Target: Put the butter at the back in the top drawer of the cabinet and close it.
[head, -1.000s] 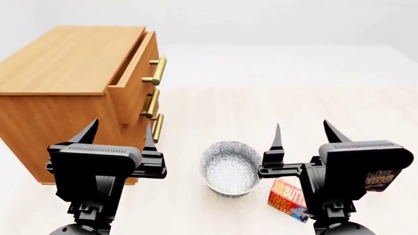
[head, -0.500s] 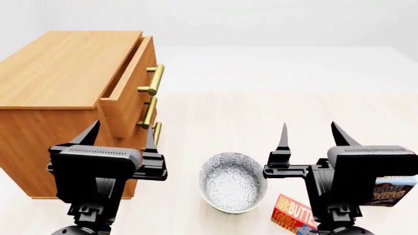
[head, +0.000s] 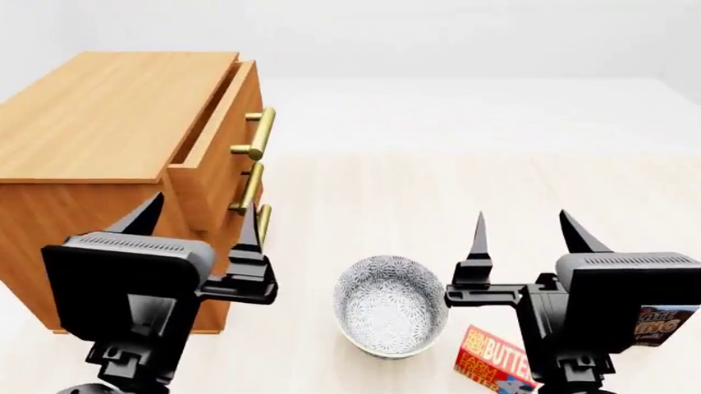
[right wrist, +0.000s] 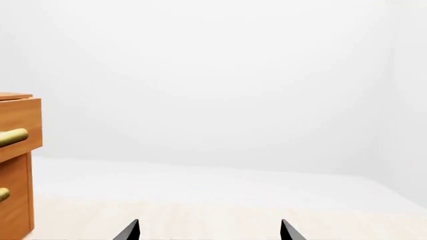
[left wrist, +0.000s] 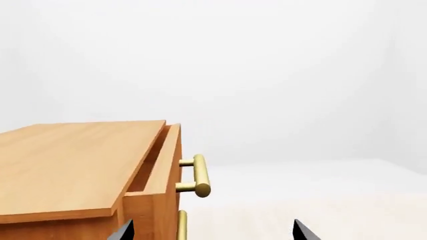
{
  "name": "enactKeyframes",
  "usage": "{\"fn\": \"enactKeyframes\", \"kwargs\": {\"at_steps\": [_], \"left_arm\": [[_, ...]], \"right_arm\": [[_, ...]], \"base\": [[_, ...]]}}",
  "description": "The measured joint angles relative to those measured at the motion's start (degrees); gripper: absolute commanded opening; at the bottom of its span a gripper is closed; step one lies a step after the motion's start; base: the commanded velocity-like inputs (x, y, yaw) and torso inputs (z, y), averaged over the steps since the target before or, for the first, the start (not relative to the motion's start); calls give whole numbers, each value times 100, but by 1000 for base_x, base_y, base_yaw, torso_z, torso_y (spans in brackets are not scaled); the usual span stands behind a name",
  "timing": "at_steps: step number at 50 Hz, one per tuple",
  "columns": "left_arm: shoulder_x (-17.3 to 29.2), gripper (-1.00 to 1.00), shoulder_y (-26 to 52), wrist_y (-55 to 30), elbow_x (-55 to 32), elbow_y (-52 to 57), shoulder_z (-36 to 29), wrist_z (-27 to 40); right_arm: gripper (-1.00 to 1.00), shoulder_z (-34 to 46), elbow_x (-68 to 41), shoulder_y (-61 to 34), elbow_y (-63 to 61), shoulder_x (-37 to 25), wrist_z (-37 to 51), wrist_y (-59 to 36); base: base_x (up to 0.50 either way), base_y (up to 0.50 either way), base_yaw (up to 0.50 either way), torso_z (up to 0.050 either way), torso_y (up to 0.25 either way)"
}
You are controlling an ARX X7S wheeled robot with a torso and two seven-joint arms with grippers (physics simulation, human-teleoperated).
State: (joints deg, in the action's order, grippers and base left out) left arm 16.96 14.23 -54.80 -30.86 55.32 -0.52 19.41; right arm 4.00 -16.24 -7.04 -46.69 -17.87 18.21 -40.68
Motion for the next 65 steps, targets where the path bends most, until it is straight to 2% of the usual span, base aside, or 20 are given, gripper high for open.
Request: {"fn": "enactKeyframes", "kwargs": {"at_steps": [16, 29, 43, 65], "left_arm": [[646, 100, 1379, -1047, -3215, 186, 691, 1945], [887, 100, 2736, -1542, -5044, -509, 537, 3134], [977, 100, 4393, -1954, -6099, -1888, -107, 3869], [844, 100, 6603, -2518, -6812, -4516, -1304, 4377]], "right_arm": [[100, -81, -133, 56, -16, -35, -26, 37], [100, -166, -233, 139, -49, -63, -42, 113], [100, -197, -297, 210, -76, -101, -46, 183], [100, -154, -358, 207, -55, -167, -34, 175]], "base": [[0, 0, 0, 0, 0], [0, 0, 0, 0, 0], [0, 0, 0, 0, 0], [0, 0, 0, 0, 0]]}}
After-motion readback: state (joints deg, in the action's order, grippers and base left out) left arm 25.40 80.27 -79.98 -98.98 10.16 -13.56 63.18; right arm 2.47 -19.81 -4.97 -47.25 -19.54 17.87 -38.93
